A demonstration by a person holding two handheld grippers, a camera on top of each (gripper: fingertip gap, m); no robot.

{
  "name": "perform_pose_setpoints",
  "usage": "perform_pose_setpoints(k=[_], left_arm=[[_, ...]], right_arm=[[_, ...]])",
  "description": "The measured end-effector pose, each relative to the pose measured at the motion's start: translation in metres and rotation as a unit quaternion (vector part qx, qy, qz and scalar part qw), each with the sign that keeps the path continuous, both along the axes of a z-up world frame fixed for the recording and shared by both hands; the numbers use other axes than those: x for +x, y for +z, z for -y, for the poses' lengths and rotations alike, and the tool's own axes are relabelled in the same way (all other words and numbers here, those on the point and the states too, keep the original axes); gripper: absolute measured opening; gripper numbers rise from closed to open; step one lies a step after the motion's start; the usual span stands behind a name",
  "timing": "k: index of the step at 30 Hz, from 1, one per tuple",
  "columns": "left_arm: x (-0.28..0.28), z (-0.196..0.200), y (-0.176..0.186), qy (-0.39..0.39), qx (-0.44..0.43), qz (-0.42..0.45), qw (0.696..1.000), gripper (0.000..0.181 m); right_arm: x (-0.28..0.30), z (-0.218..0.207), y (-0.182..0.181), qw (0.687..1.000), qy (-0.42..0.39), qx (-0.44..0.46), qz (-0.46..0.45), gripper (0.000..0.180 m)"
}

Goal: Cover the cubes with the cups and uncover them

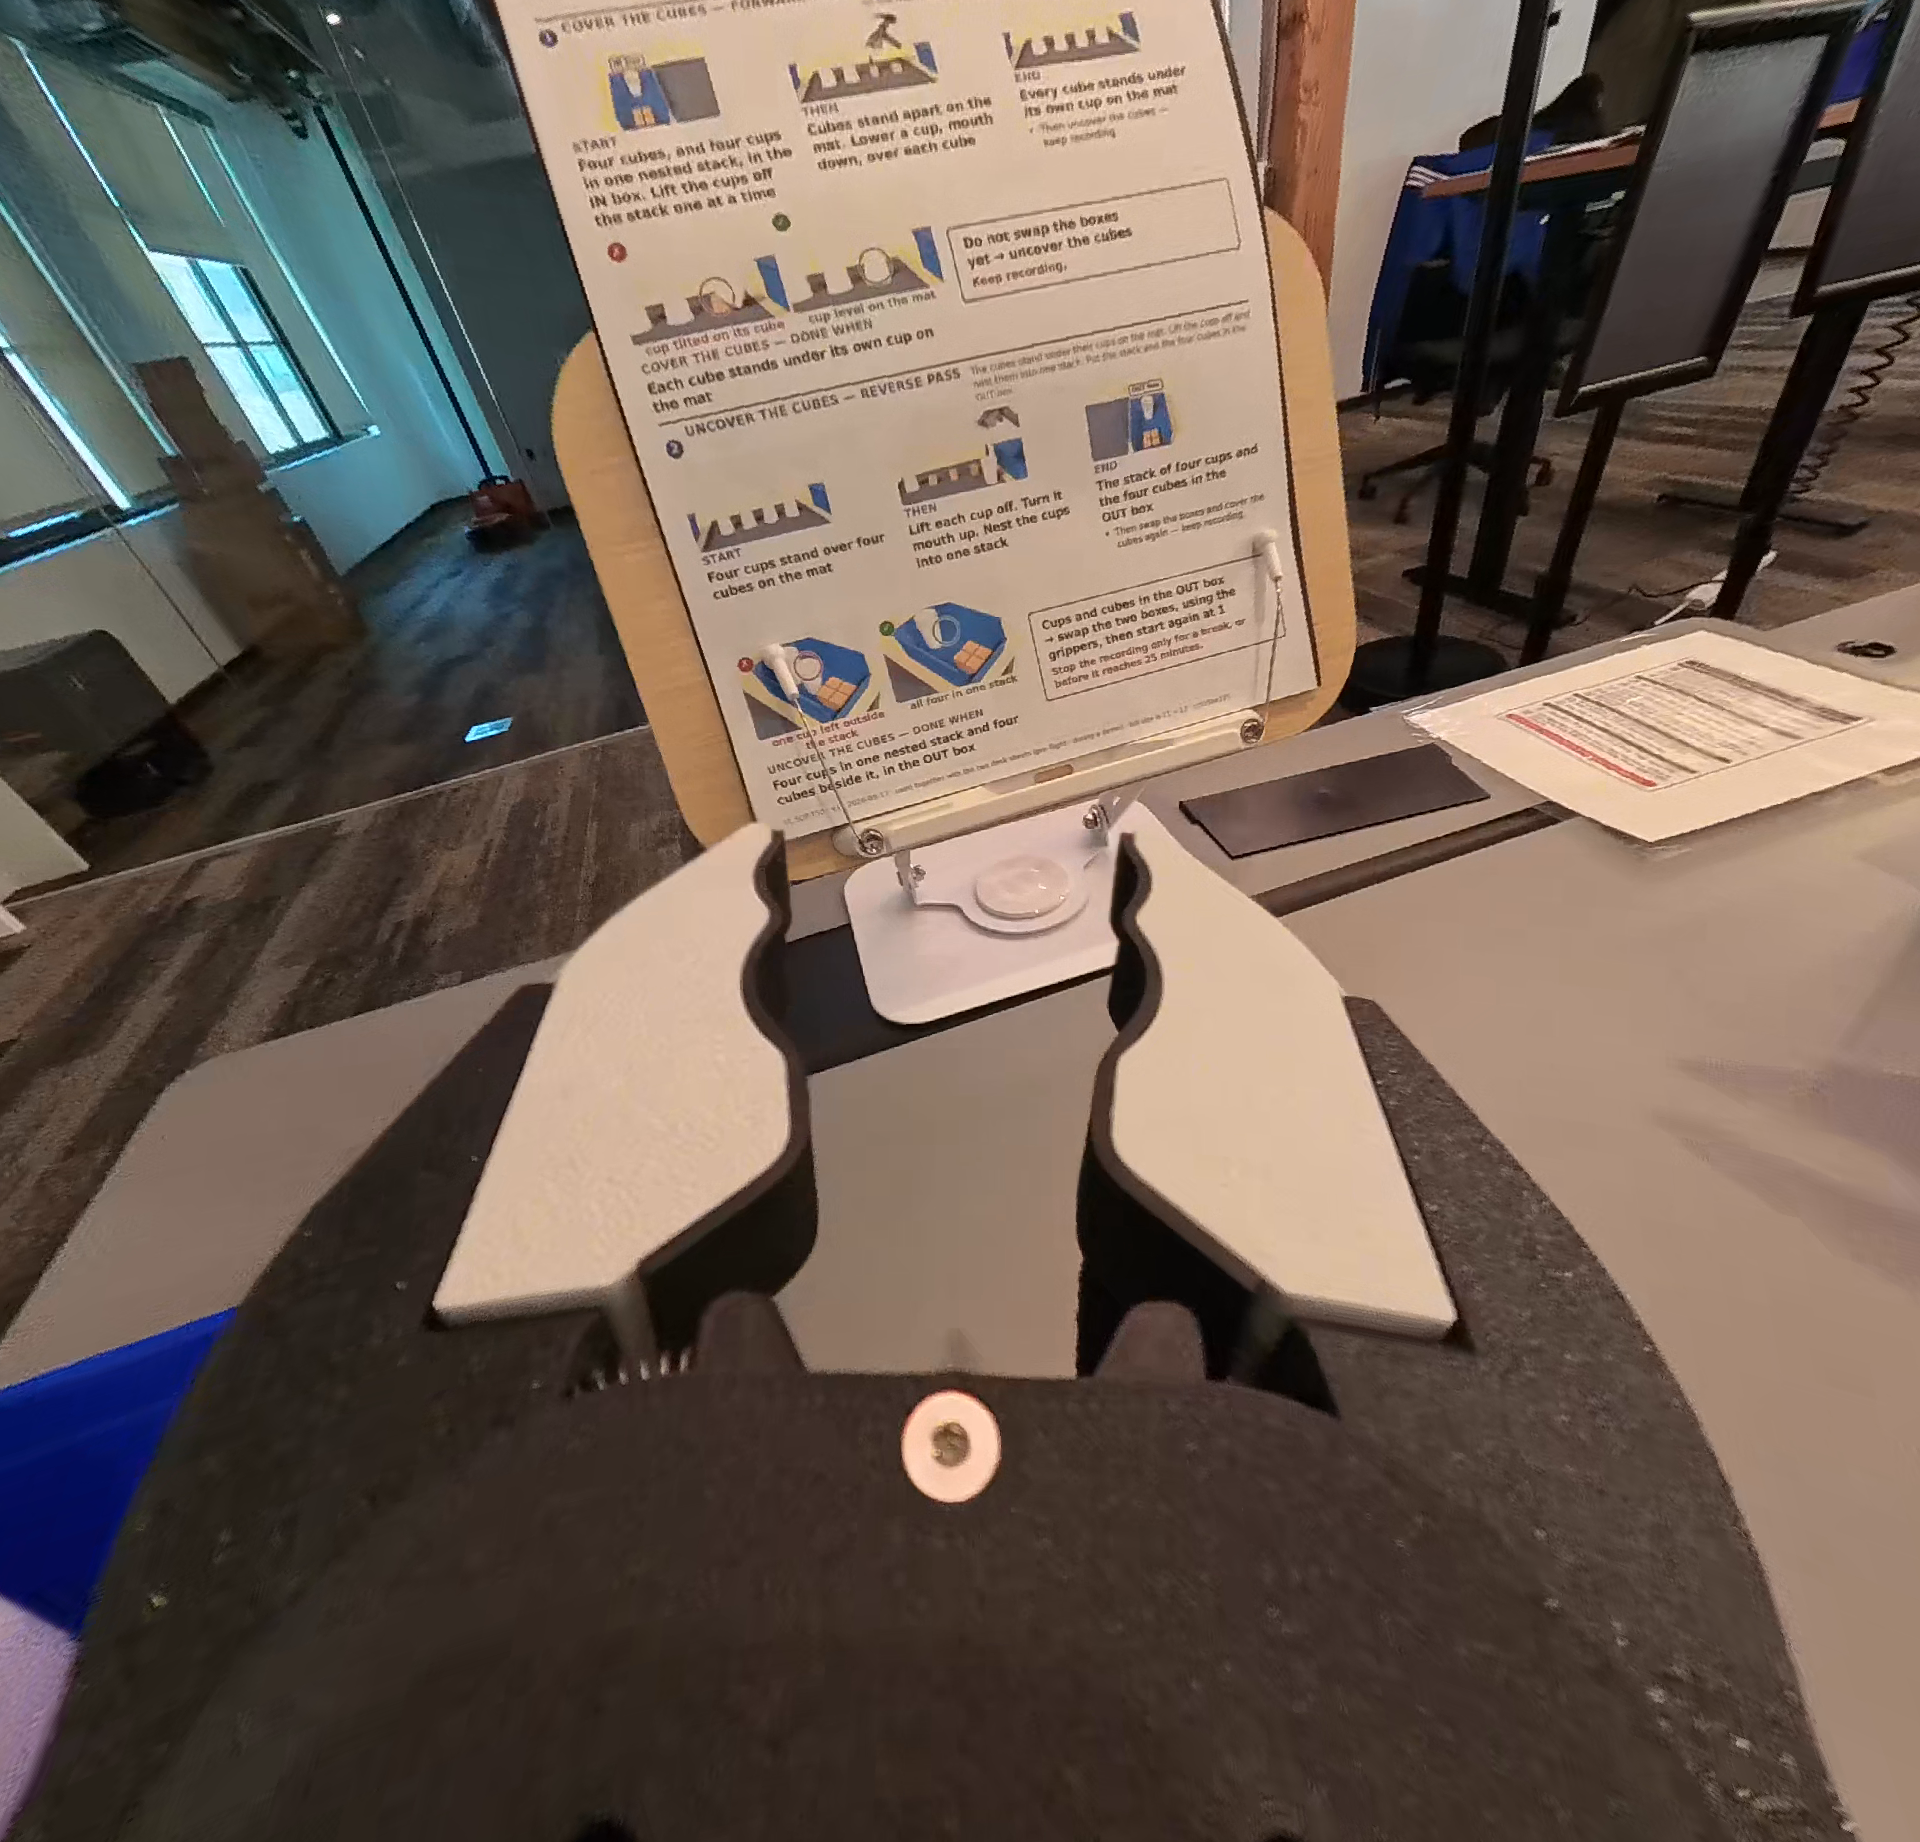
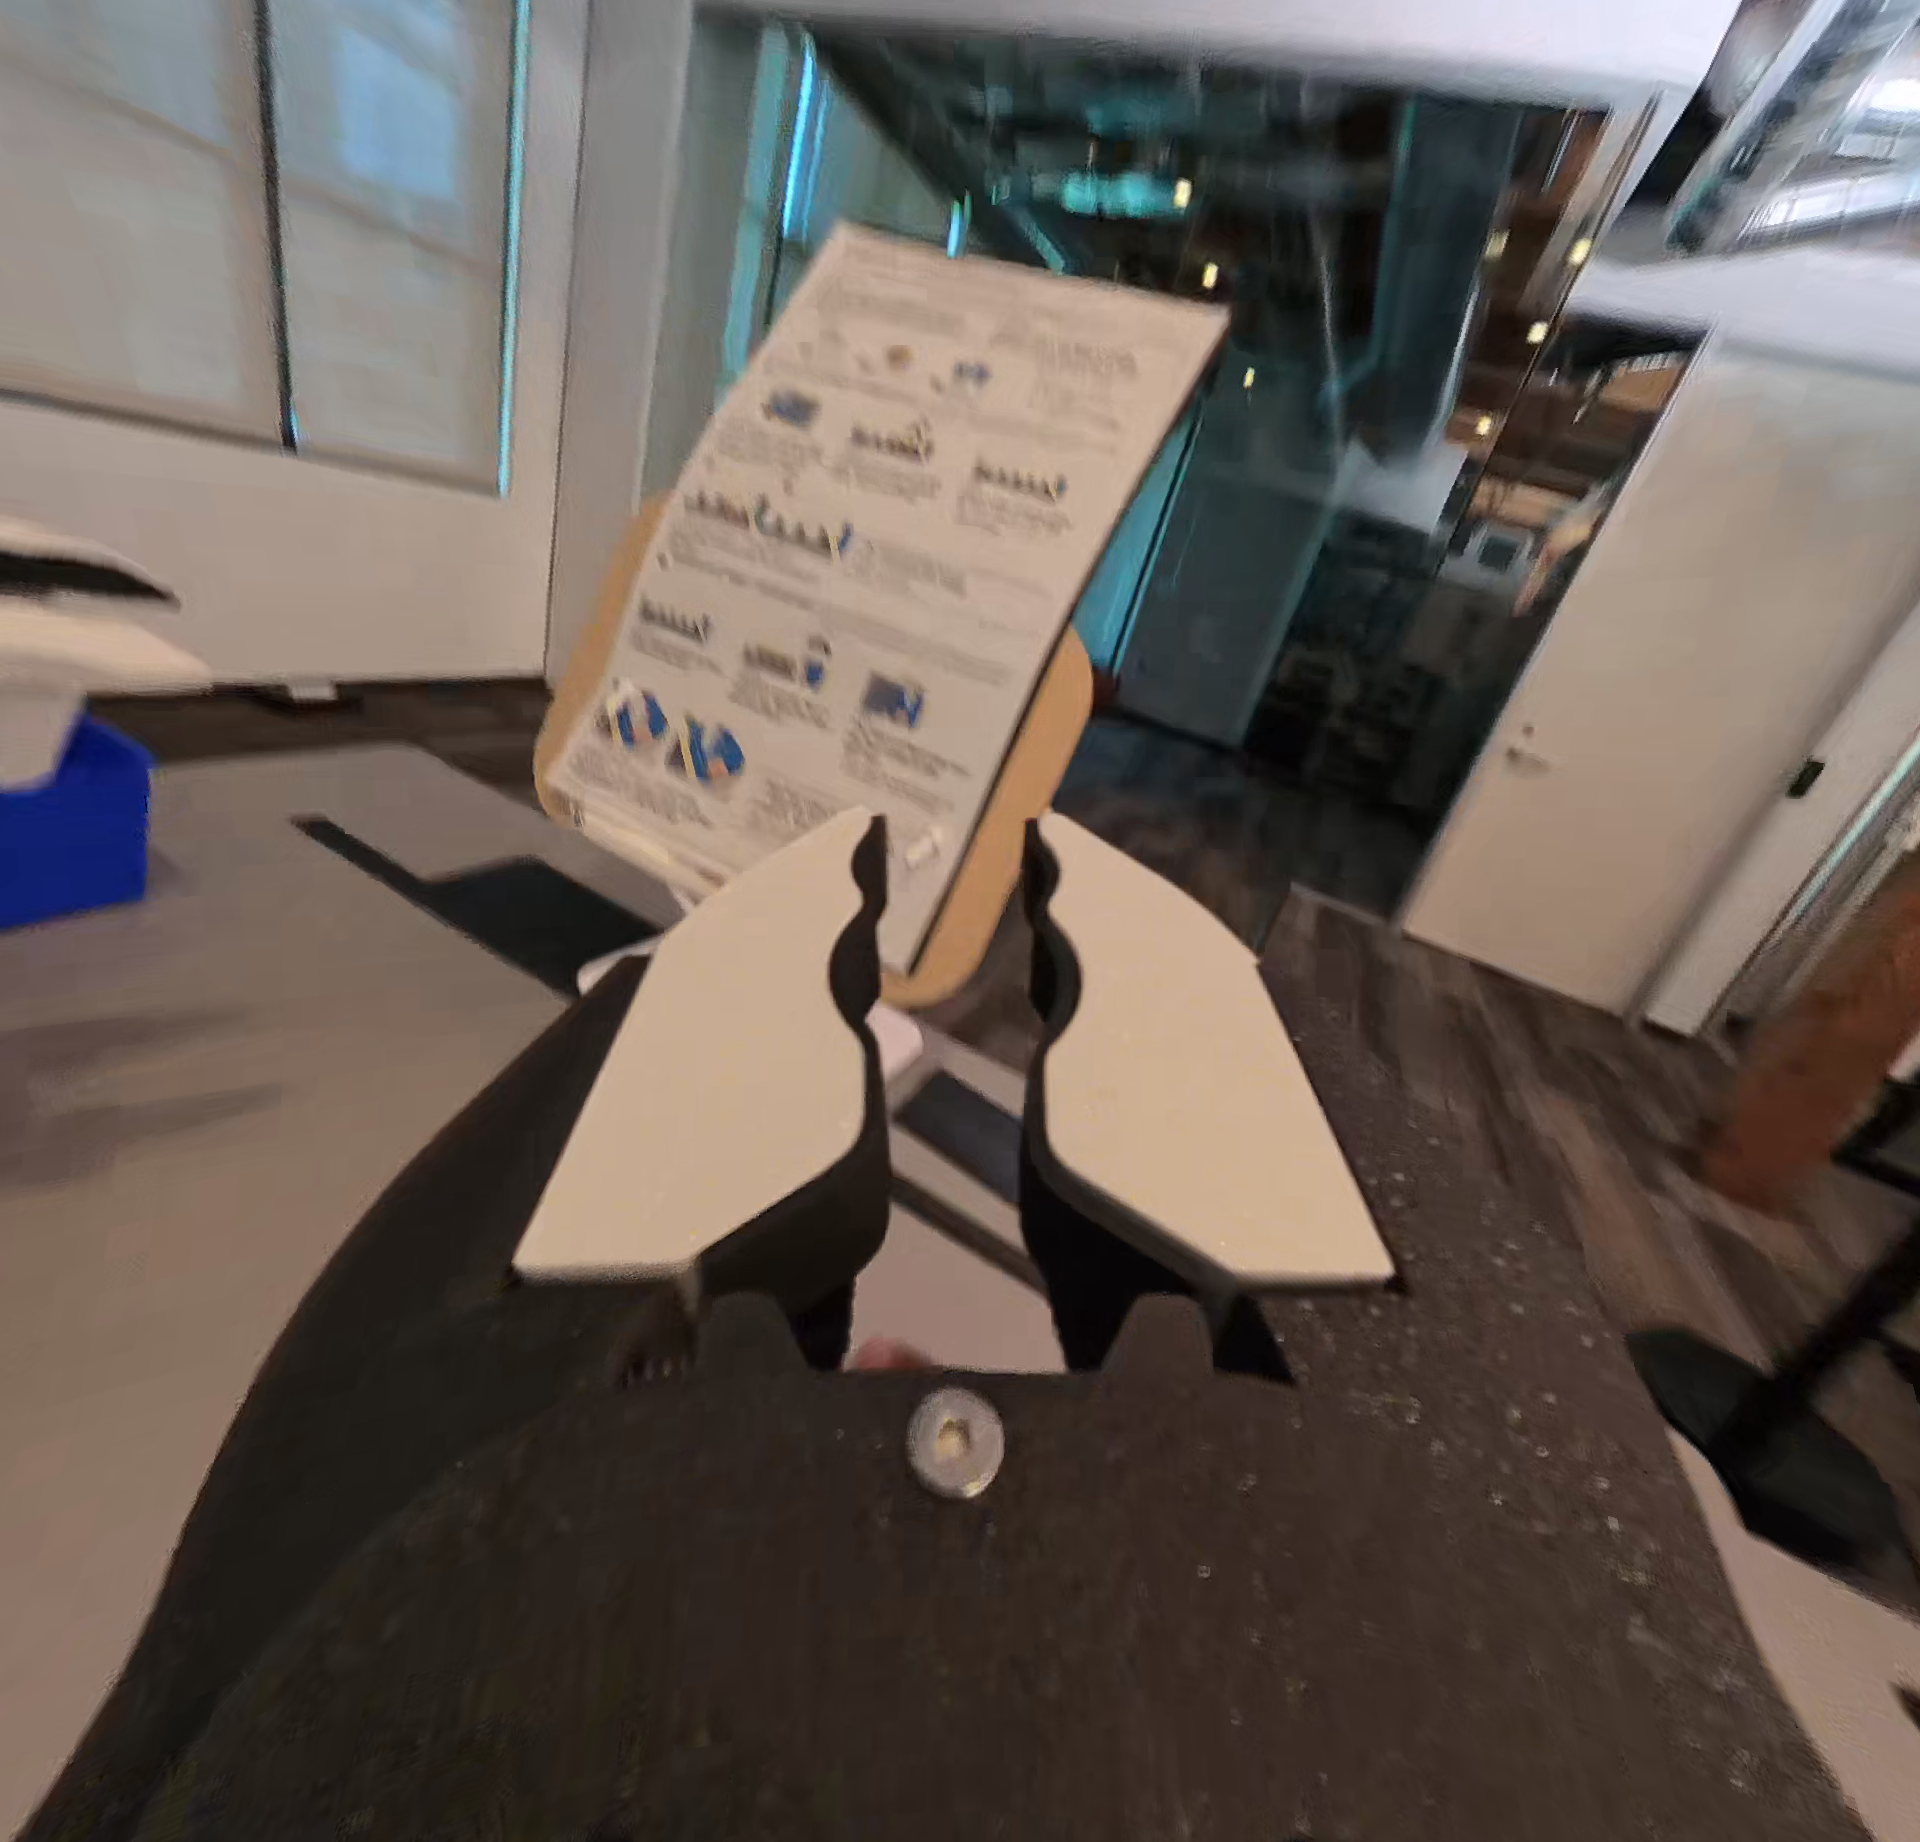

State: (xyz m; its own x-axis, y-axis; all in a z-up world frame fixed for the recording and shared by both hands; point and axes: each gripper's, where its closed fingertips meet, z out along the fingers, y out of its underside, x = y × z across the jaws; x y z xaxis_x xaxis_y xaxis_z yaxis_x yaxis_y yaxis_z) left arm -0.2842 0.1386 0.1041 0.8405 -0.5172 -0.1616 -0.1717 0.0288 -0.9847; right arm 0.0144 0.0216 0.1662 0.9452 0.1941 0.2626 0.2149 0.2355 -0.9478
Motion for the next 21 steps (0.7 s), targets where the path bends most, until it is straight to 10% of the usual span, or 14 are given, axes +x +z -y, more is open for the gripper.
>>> perform_pose_setpoints(k=[7,21], left_arm=[[0.014,-0.010,-0.025,0.006,-0.006,-0.029,1.000,0.045],[0.024,-0.020,-0.047,0.033,-0.001,-0.073,0.997,0.039]], right_arm=[[-0.045,-0.035,0.015,0.996,0.053,0.032,-0.056,0.000],[-0.058,-0.093,-0.078,0.993,0.043,-0.105,-0.001,0.000]])
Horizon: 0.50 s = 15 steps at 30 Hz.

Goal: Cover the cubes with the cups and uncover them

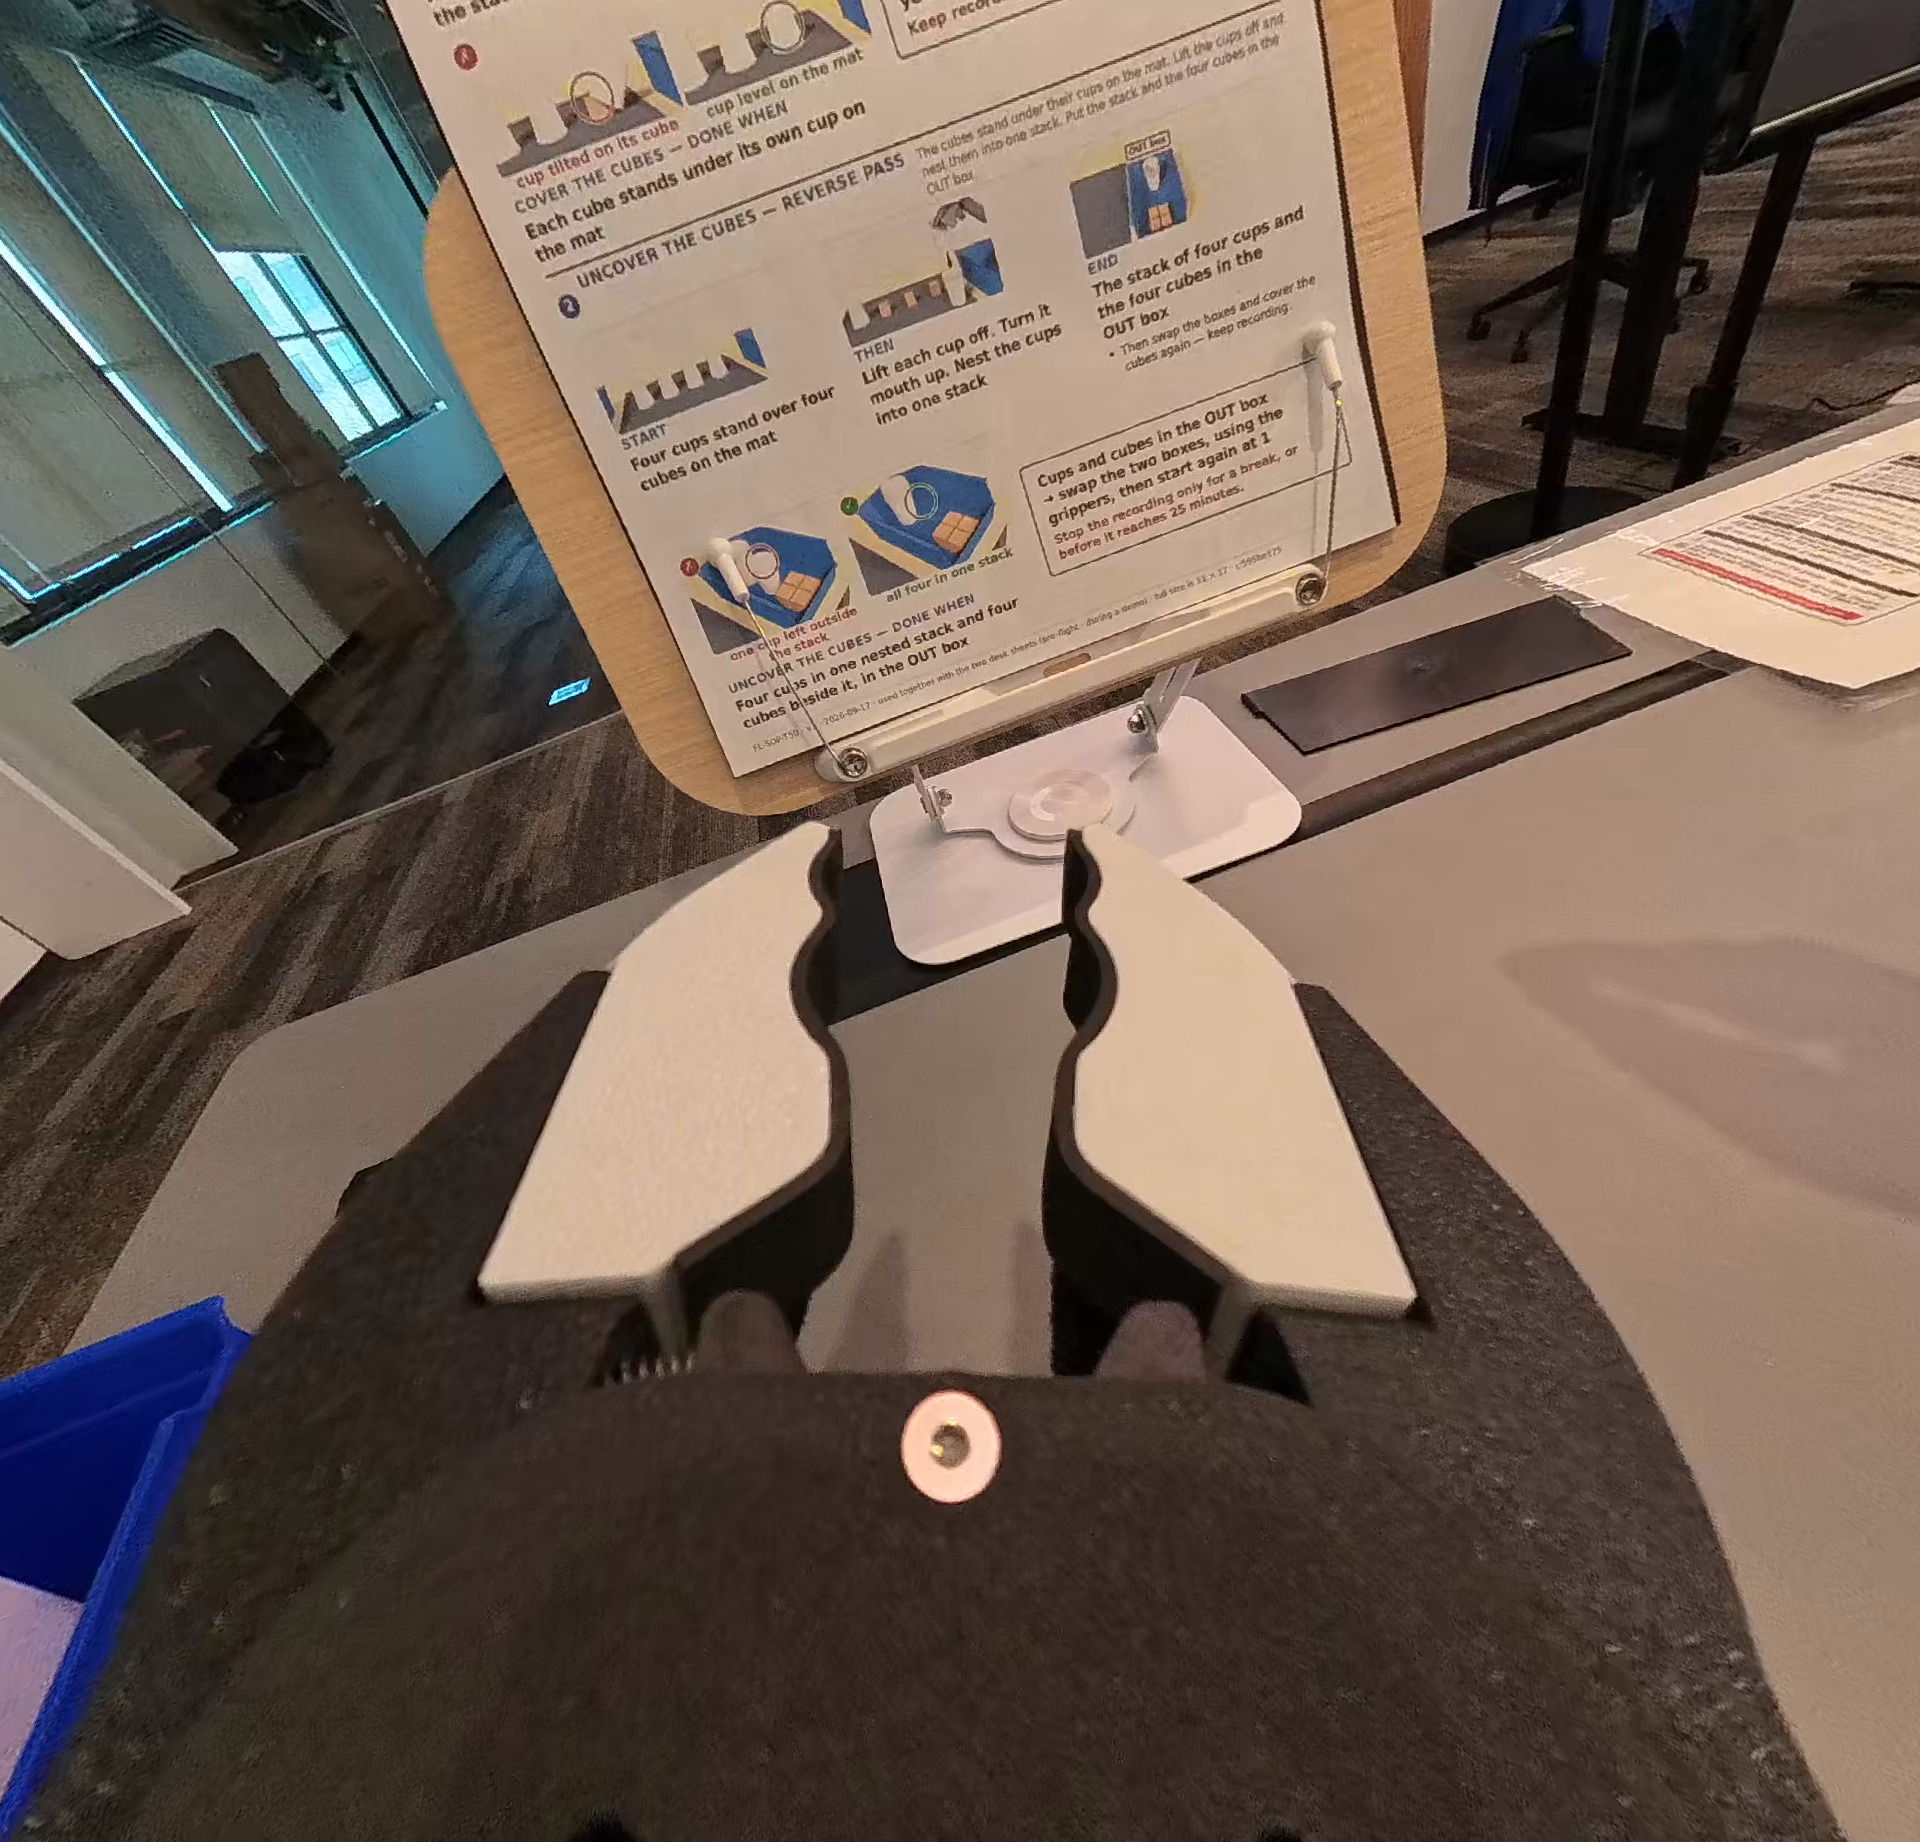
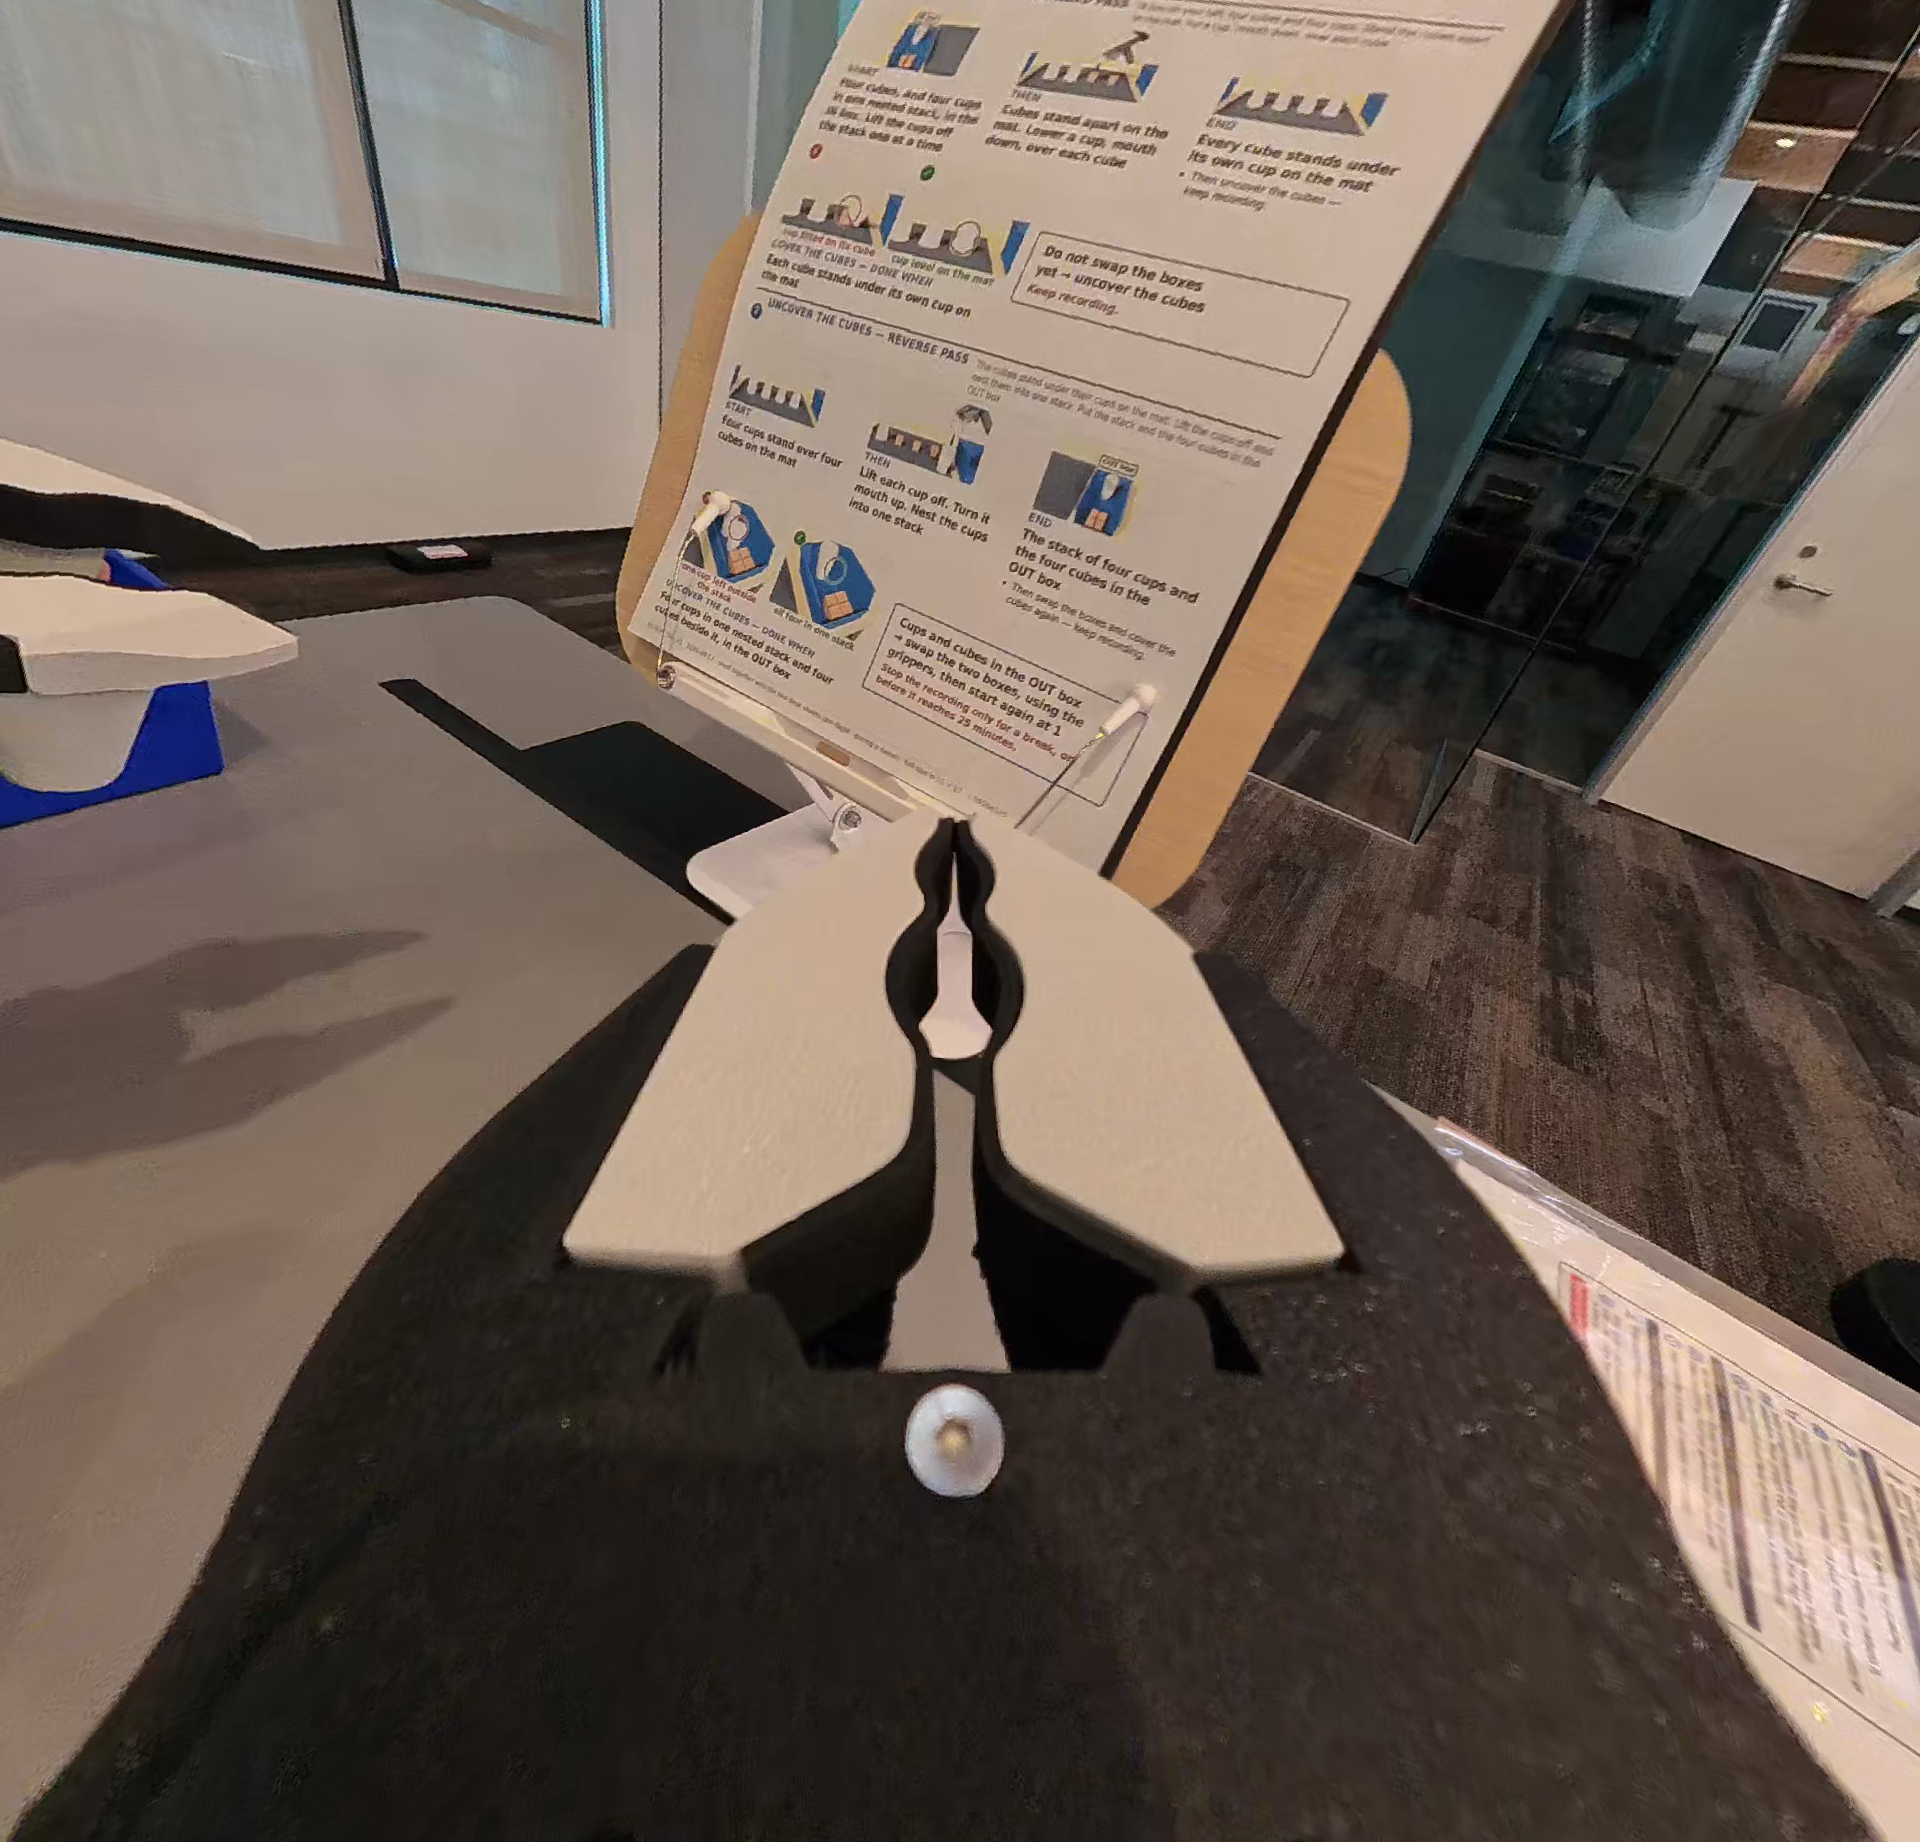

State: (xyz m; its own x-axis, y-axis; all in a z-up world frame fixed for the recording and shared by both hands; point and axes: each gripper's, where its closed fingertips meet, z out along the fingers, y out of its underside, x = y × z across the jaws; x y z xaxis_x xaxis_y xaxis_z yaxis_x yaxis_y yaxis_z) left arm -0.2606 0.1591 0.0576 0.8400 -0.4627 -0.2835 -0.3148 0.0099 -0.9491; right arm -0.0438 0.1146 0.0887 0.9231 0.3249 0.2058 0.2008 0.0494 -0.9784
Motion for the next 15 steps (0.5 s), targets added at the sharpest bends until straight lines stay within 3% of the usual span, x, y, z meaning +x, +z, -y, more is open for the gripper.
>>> perform_pose_setpoints(k=[6,12,15], left_arm=[[-0.002,-0.001,-0.002,0.005,-0.013,0.009,1.000,0.039],[-0.004,-0.001,-0.002,0.003,-0.022,0.018,1.000,0.039],[-0.006,-0.001,0.000,0.003,-0.023,0.024,0.999,0.039]], right_arm=[[-0.005,-0.006,-0.005,0.999,-0.048,-0.019,-0.003,0.000],[-0.022,-0.007,-0.001,1.000,-0.026,0.012,0.002,0.000],[-0.032,-0.007,-0.005,0.999,0.006,-0.011,-0.040,0.000]])
